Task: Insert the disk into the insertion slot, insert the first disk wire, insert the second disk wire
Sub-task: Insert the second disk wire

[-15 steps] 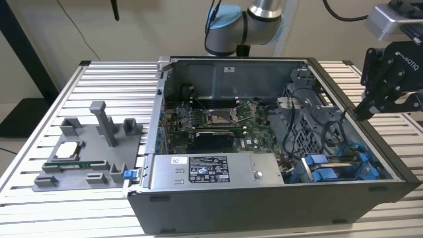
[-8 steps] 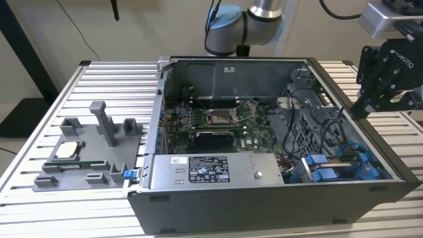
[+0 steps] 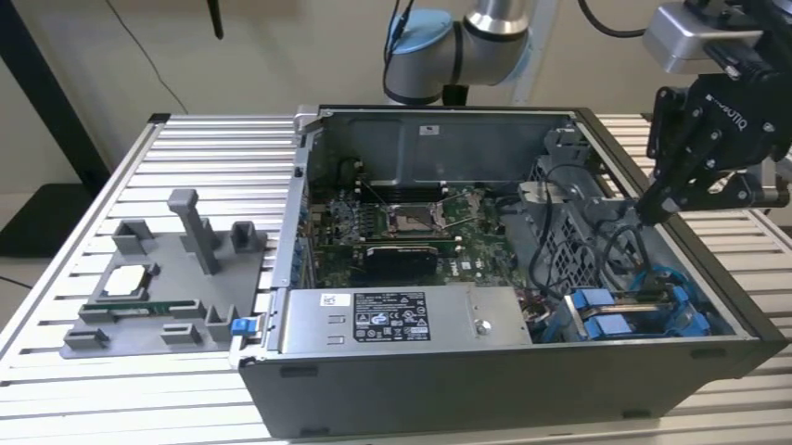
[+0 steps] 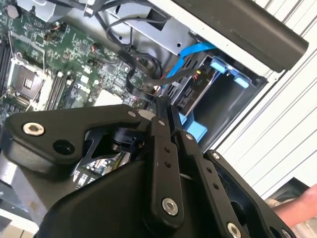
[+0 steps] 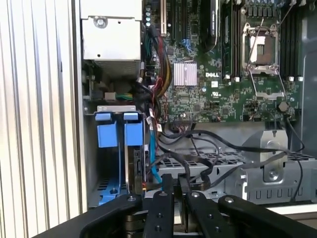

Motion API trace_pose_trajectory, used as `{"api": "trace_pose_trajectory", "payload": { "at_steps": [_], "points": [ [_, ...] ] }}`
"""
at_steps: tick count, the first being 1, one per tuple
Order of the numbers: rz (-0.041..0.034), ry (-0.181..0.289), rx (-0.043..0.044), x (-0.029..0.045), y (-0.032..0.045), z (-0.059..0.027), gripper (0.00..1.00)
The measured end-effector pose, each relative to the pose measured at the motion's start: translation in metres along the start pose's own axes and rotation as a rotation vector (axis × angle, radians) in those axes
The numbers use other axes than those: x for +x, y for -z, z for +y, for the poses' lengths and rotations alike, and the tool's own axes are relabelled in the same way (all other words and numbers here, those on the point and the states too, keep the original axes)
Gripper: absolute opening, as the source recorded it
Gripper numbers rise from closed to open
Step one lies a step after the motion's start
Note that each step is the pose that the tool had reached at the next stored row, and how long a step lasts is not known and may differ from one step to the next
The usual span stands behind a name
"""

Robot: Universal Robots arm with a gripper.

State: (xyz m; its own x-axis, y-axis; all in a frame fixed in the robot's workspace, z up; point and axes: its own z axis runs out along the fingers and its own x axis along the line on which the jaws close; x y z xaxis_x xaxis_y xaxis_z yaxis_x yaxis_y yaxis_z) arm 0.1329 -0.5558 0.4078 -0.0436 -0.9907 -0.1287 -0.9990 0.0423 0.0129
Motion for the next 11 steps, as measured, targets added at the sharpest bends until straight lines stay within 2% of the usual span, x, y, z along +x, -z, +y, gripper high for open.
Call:
{"api": "trace_pose_trajectory", "payload": {
  "at_steps": [7, 11],
  "points": [
    [0.0, 0.002, 0.0015, 0.001, -0.0008, 0.0203, 0.0],
    [0.0007, 0.003, 0.0015, 0.0015, -0.0026, 0.0244, 0.0]
  ]
}}
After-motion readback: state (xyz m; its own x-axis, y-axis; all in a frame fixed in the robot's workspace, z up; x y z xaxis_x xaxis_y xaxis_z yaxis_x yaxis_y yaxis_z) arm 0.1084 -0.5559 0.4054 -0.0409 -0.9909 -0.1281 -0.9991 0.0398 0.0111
